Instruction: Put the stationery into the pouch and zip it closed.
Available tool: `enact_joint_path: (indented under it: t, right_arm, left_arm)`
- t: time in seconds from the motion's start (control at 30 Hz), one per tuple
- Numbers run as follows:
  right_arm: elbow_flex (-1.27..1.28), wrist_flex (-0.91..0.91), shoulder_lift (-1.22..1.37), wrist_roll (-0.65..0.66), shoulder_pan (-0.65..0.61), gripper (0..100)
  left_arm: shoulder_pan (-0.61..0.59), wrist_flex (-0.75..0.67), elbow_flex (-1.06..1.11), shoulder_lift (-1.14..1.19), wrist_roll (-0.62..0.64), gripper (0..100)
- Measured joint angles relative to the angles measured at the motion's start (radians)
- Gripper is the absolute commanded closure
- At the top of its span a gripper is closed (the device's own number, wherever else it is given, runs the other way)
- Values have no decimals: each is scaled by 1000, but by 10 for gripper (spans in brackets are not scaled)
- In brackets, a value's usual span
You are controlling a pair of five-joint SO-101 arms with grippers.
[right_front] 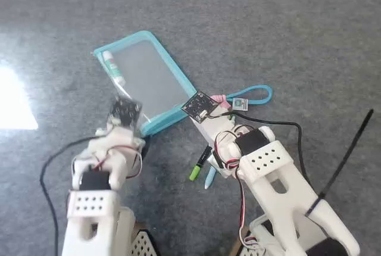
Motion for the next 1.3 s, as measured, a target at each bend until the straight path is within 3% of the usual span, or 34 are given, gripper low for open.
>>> enact_joint_path:
  t: [0.17,0.27,0.67,0.97,1.17,1.3]
  right_arm:
    - [0,0,0,-3,0,990]
    - [0,-9,3,-3,0,990]
    - [9,-20,3,-3,0,990]
    - [15,-20,3,-23,0,990]
    - [15,-20,3,-23,0,987]
    - [15,-18,3,-25,57,864]
  left_arm:
    - [-2,18,-256,331,3,757]
    - [-2,15,-295,483,-14,757]
    - [98,-218,-135,488,-41,757]
    - [40,-391,-135,617,-72,758]
    - [32,-402,-135,641,-78,792]
    - [31,-402,-135,641,-78,788]
